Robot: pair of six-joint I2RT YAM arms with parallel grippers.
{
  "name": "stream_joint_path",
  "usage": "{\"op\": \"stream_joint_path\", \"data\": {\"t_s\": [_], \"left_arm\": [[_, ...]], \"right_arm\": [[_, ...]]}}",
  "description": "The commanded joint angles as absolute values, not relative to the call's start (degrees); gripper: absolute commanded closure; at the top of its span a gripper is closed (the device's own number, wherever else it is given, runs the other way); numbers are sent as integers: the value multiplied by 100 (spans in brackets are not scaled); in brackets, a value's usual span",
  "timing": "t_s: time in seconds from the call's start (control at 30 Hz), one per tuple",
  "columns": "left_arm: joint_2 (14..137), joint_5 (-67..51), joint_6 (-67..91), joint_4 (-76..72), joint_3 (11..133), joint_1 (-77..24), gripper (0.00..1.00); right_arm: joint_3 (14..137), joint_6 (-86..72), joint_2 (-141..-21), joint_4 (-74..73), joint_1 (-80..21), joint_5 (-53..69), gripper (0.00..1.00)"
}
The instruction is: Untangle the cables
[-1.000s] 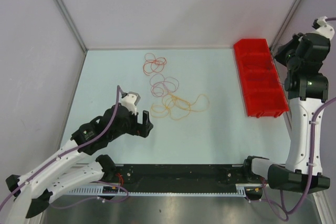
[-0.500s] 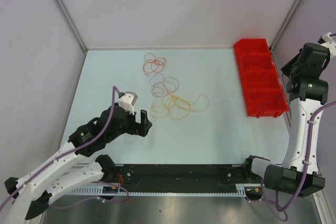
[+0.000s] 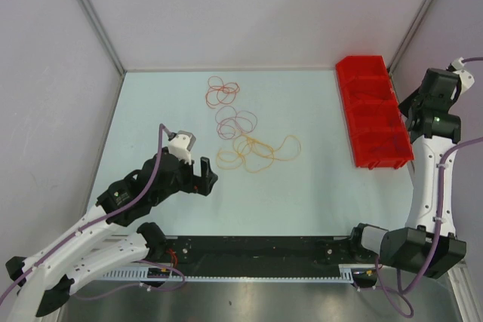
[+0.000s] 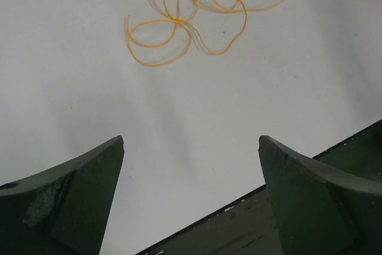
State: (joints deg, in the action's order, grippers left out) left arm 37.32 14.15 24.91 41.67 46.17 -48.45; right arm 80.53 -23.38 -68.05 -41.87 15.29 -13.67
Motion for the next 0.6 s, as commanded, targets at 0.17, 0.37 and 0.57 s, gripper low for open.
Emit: {"op": "stream_joint_path", "data": {"t_s": [0.17,0.37,0.57], "left_arm": [[3683,1617,2461,4078,4605,-4825,0],[3656,1679,2487,4104,4614,-4834,0],[3639,1714,2496,4113,4614,-4825,0]], "right_arm": [[7410,-2768,-7267,-3359,1784,-1372,100],[6971,-2953,-7541,-2595,1960,-1003,100],[6742,-3032,-7980,-2155,2039,-844,100]]}}
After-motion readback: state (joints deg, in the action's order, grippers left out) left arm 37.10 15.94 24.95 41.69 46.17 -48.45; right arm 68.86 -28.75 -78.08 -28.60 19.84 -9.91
